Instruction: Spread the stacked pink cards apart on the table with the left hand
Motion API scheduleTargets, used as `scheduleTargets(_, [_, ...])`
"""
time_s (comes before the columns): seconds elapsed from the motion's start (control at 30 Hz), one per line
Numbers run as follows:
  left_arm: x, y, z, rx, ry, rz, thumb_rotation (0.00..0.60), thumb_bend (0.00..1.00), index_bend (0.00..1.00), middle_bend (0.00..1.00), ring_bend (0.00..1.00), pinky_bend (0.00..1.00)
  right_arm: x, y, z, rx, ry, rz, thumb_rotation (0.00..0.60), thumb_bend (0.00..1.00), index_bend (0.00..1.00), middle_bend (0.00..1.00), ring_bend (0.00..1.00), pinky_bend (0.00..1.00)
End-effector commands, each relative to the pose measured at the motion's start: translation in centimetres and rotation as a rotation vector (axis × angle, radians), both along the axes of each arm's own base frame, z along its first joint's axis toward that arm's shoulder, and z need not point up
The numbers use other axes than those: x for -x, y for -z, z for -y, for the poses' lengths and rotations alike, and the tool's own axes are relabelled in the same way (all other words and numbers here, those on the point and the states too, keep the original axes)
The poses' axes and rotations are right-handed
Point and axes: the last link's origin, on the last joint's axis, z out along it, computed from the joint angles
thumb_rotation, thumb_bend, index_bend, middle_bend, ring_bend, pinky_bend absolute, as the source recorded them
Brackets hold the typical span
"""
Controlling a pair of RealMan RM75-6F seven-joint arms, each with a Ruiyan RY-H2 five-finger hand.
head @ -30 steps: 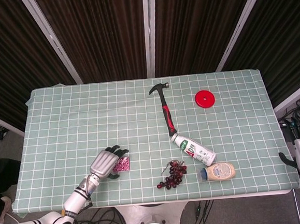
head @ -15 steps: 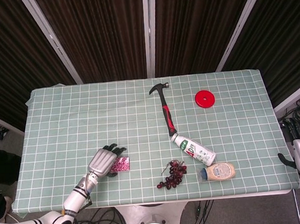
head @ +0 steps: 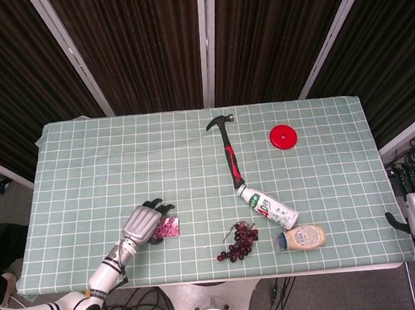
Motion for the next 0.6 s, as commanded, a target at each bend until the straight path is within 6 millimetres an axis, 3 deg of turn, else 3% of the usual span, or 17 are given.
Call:
scheduleTargets(0.03, [0.01,0.02,-0.04,0.0,-0.002,0.0,0.6,0.13,0.21,0.35,0.15,0.29,0.03,0.0,0.02,-0.001,0.001,-0.001,0.6,0.15,0.0,0.0,0.0,0.0])
scheduleTargets(0.6, [-0.01,0.08,-0.04,-0.002,-0.003,0.01,0.6,0.16,0.23,0.4,0.15,0.28,0.27,0.0,-0.03,-0.005,0.009,0.003,0.6,0.15,0.0,0.0,0.0,0.0])
